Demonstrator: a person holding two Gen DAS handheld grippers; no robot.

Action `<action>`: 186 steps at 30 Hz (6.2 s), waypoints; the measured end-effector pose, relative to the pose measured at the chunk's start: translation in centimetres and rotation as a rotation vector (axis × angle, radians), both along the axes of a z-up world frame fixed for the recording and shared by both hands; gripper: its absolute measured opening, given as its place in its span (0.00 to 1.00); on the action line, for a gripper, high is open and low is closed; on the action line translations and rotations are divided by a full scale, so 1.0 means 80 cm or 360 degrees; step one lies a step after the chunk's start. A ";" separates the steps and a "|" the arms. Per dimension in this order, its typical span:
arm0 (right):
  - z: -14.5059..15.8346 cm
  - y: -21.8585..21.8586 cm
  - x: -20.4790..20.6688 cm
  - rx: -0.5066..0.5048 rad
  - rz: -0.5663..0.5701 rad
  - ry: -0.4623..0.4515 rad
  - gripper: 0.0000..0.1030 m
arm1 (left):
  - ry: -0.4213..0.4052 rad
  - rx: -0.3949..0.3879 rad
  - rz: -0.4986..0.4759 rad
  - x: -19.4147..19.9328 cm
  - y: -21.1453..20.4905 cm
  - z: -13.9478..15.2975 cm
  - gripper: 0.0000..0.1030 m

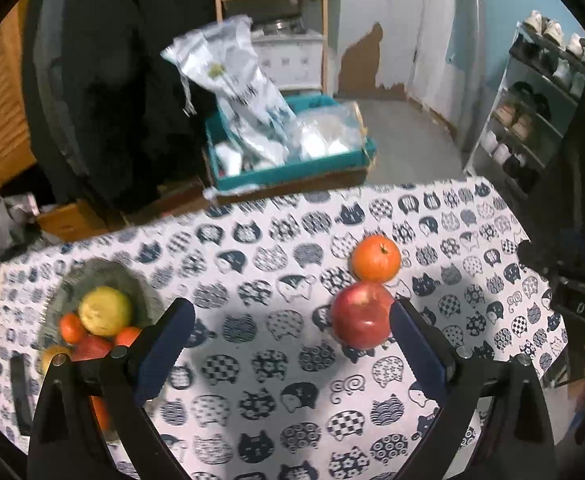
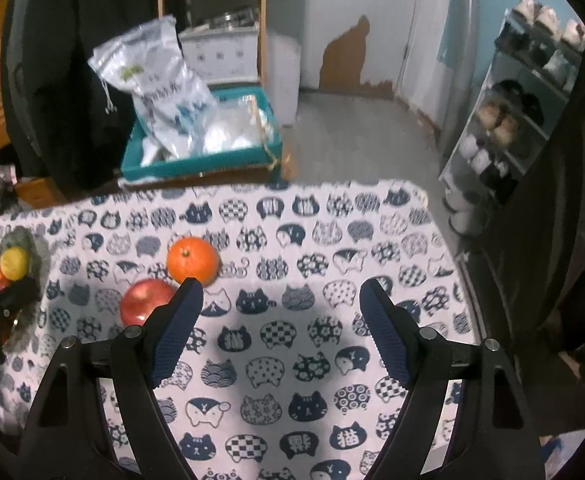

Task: Organize fruits
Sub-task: 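Move the left tool toward the red apple while the right tool approaches the tangerine, then close the left gripper on the red apple while the right gripper closes on the tangerine, then lift the apple with the left tool while the right tool carries the tangerine toward the bowl, then lower the apple into the green bowl while the right tool lowers the tangerine there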

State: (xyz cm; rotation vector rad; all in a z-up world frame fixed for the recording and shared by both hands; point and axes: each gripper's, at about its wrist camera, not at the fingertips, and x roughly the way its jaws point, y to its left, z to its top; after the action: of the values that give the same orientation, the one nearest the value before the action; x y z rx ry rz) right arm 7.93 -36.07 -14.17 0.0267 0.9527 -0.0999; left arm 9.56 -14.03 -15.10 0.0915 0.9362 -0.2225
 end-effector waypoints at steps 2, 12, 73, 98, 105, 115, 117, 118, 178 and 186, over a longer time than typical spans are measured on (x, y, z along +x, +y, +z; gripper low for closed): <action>-0.014 -0.003 0.006 0.0021 -0.0002 0.0045 0.77 | 0.0041 -0.0006 -0.0012 0.006 -0.008 -0.013 0.96; -0.080 -0.021 0.031 0.0101 -0.0071 0.0258 0.77 | 0.0222 -0.0028 -0.0064 0.042 -0.040 -0.077 0.96; -0.171 0.091 0.142 0.0273 0.0224 0.0440 0.77 | 0.0339 -0.0036 0.0129 0.098 0.037 -0.133 0.73; -0.149 0.112 0.132 0.0127 0.0242 0.0356 0.63 | 0.0237 -0.0126 0.0164 0.081 0.076 -0.087 0.73; -0.107 0.117 0.115 0.0115 0.0237 0.0273 0.63 | 0.0181 -0.0137 0.0181 0.066 0.089 -0.062 0.73; -0.055 0.145 0.087 0.0103 0.0301 0.0177 0.63 | 0.0096 -0.0159 0.0199 0.042 0.109 -0.026 0.73; -0.046 0.154 0.081 0.0098 0.0326 0.0158 0.63 | 0.0076 -0.0163 0.0206 0.036 0.115 -0.018 0.73; -0.042 0.158 0.079 0.0100 0.0338 0.0151 0.63 | 0.0066 -0.0164 0.0210 0.034 0.117 -0.014 0.73; -0.012 0.424 0.089 0.0144 0.0886 0.0116 0.63 | 0.0192 -0.0194 0.0680 0.016 0.359 -0.065 0.73; -0.016 0.423 0.093 0.0153 0.0881 0.0129 0.63 | 0.0277 -0.0212 0.0675 0.028 0.359 -0.087 0.73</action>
State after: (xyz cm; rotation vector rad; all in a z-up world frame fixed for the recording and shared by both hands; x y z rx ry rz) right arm 15.41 -2.25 -15.49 -0.1533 1.0154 0.4587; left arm 11.79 14.70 -22.07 -0.2517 1.0879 0.1024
